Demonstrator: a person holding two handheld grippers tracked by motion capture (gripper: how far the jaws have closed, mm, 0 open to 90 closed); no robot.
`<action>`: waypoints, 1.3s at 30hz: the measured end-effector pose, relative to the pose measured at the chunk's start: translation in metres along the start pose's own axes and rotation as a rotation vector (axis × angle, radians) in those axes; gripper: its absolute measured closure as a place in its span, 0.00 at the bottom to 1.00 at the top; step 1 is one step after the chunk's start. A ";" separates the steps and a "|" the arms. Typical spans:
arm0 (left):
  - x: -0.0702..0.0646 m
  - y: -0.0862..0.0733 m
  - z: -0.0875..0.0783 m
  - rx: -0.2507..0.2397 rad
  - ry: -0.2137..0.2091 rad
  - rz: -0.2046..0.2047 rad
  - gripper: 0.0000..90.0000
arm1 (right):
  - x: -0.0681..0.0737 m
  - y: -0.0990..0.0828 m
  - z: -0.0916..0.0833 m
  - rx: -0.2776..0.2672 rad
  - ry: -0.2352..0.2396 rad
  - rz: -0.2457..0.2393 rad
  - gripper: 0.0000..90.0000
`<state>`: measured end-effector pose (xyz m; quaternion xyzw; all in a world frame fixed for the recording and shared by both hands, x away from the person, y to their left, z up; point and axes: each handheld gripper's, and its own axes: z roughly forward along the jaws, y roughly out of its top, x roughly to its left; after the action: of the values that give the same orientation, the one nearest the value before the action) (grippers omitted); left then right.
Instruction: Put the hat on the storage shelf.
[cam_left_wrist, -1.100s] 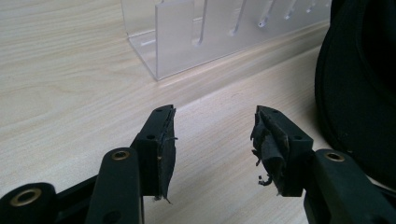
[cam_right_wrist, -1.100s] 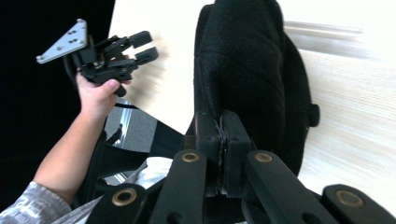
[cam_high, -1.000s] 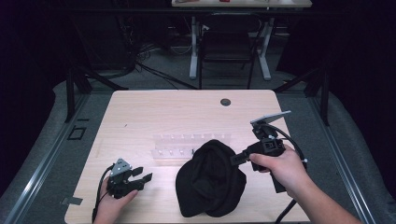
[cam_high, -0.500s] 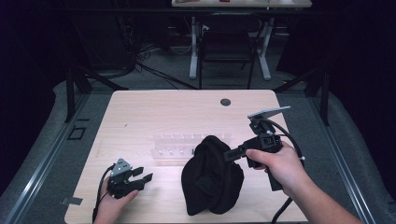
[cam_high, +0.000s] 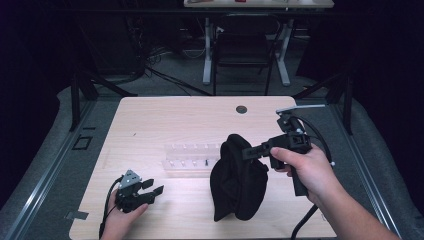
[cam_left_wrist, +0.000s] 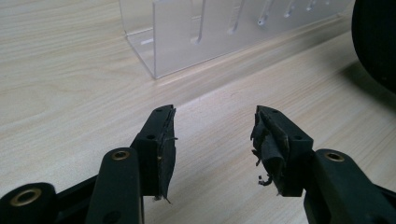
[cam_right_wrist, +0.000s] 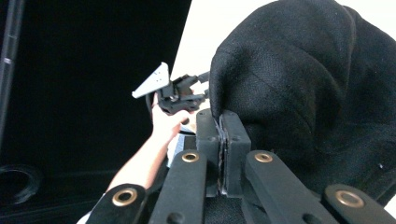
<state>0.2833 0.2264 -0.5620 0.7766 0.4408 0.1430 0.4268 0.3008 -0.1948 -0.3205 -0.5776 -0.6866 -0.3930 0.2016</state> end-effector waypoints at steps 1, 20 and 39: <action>0.000 0.000 0.000 0.000 0.000 0.000 0.54 | 0.000 0.001 -0.002 -0.005 0.008 0.000 0.99; 0.000 0.000 -0.001 -0.002 -0.003 0.001 0.54 | 0.017 0.032 -0.010 -0.087 0.041 -0.020 0.99; 0.000 0.003 -0.002 -0.010 -0.009 0.007 0.54 | 0.023 0.073 0.002 -0.177 0.017 -0.018 0.99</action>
<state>0.2832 0.2268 -0.5583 0.7766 0.4355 0.1432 0.4322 0.3645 -0.1771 -0.2820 -0.5837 -0.6524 -0.4589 0.1522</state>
